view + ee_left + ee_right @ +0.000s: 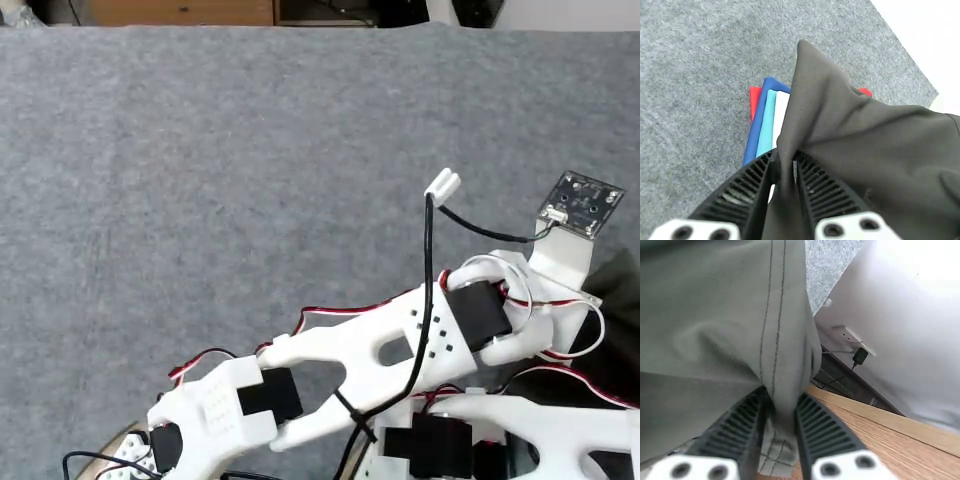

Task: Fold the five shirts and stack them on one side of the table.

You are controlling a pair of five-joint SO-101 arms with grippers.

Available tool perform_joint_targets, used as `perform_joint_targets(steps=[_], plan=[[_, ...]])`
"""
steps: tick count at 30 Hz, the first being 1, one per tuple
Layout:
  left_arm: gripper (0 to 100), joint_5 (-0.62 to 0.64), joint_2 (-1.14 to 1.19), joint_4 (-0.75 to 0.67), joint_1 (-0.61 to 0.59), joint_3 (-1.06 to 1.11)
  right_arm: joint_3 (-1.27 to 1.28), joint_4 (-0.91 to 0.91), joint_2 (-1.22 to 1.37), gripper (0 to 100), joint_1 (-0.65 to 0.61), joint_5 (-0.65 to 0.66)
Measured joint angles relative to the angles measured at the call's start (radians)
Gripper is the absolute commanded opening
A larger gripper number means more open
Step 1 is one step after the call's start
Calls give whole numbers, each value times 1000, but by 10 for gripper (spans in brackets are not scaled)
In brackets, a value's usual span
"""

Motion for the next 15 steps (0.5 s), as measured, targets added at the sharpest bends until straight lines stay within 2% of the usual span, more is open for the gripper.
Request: perform_joint_targets(steps=[2,6,11,15], plan=[[18,0,0,0,0,0,0,0,0,34,0,0],[20,0,0,0,0,0,0,0,0,147,0,0],[172,5,0,0,0,0,0,0,0,210,2,0],[199,87,0,0,-2,0,0,0,0,210,2,0]])
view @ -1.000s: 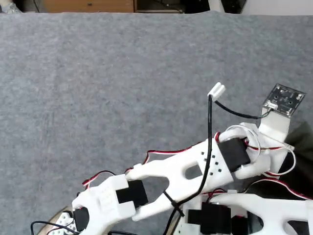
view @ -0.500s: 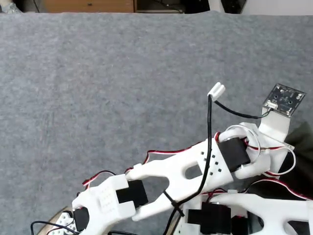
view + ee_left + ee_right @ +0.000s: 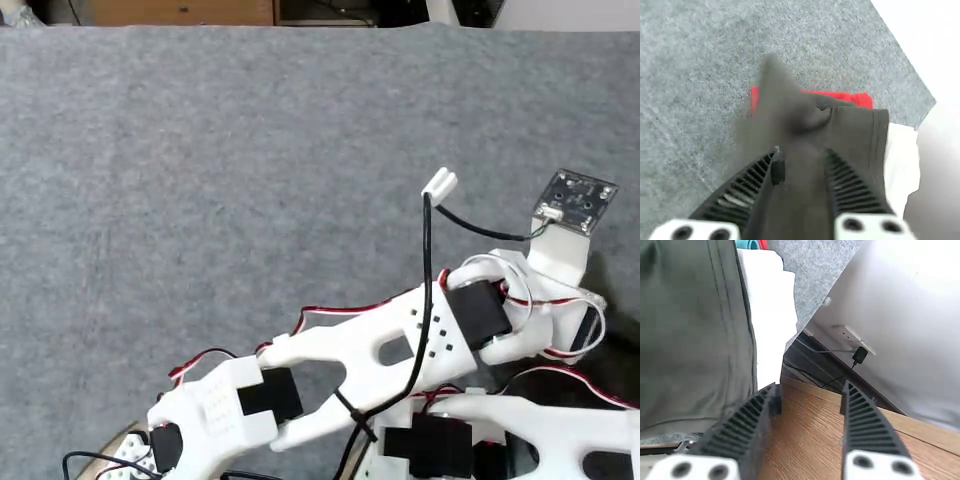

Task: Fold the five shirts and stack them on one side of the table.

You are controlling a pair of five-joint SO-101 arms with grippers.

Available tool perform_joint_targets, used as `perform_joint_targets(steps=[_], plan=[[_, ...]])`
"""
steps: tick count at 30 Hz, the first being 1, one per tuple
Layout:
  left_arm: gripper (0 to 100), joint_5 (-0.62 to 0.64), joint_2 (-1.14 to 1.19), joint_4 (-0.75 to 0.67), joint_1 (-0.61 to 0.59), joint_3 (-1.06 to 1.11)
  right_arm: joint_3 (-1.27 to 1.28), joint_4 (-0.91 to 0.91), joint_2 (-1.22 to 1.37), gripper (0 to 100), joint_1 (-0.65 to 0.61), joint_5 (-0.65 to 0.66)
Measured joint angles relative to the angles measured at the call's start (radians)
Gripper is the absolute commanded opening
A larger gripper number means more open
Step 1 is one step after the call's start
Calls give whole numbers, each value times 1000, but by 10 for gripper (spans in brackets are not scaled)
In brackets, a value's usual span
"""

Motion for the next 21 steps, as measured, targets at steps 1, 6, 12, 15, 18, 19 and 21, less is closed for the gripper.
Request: perform_joint_targets(steps=[1,6,12,15,18,19,21], plan=[[199,14,0,0,0,0,0,0,0,210,0,0],[199,25,0,0,-6,0,0,0,0,207,0,0],[193,26,2,12,-54,0,-3,9,-18,171,0,0],[117,26,2,34,-100,-5,-21,57,-52,31,-43,0],[36,21,3,120,-186,-71,-60,135,-87,27,-127,0],[19,-3,2,153,-224,-101,-72,163,-97,30,-170,0],[21,-64,2,232,-301,-160,-78,218,-110,30,-253,-8]])
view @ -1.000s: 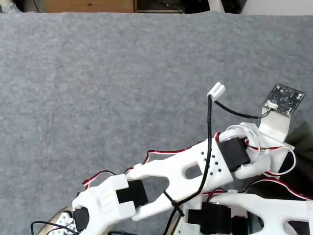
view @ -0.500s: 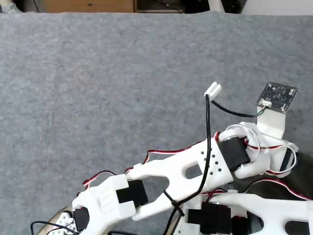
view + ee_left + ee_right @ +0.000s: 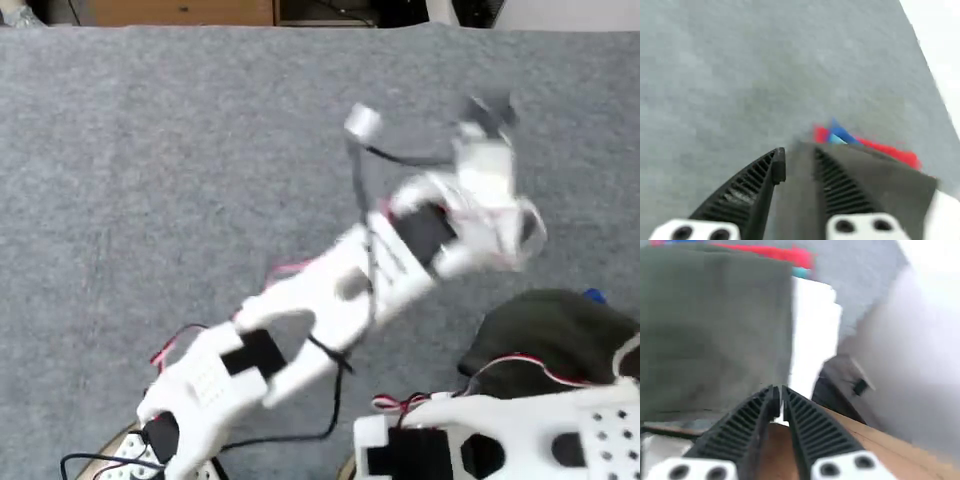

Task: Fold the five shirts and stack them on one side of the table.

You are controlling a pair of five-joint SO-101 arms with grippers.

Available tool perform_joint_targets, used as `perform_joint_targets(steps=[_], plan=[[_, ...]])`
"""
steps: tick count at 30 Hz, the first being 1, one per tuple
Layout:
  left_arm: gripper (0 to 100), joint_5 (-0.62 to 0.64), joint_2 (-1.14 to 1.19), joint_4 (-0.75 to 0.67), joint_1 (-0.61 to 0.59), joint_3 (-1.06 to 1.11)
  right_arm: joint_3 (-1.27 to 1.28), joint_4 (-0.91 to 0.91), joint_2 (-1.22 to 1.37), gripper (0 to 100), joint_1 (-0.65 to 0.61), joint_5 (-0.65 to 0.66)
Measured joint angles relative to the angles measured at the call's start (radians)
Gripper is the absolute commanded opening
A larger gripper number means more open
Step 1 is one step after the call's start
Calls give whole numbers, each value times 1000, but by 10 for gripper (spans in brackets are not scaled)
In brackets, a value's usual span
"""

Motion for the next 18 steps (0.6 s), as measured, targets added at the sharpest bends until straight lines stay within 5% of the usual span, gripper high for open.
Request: perform_joint_targets(steps=[10,18], plan=[[19,-193,0,354,-436,-215,32,23,-3,30,-534,-201],[19,-292,0,427,-859,-262,34,20,-3,30,-1168,-387]])
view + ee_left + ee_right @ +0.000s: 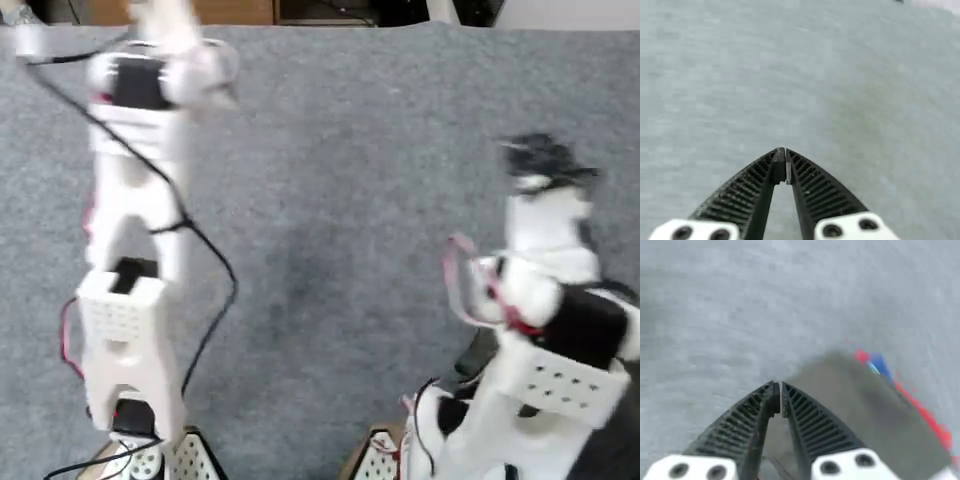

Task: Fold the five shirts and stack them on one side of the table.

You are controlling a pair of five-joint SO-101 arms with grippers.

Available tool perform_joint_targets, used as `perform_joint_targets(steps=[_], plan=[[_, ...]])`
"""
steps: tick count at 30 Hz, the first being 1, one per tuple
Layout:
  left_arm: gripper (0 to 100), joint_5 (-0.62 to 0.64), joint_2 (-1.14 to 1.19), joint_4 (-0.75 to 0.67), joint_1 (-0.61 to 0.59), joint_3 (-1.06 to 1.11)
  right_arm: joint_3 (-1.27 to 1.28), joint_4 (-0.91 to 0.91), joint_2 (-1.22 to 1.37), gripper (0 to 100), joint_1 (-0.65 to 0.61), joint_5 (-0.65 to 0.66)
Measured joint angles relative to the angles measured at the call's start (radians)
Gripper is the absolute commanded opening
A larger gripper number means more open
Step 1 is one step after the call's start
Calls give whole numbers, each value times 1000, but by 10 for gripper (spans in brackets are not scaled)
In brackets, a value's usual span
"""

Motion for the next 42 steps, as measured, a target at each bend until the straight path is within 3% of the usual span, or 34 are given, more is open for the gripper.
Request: perform_joint_targets(steps=[3,6,13,16,20,31,36,42], plan=[[19,-44,0,2,-152,0,0,-38,0,30,-222,-41],[19,-92,0,2,-290,9,5,-89,0,30,-365,-57],[19,-141,-75,3,-459,264,149,-368,2,30,-493,-58],[19,-161,-189,3,-470,473,213,-500,25,30,-516,-72],[19,-181,-393,-43,-470,804,215,-603,87,32,-511,-216],[19,-244,-1162,-442,-396,1847,193,-514,141,29,-511,-396],[19,-250,-1375,-537,-365,2134,236,-523,103,5,-511,-356],[19,-250,-1510,-575,-364,2289,486,-624,-150,5,-511,-270]])
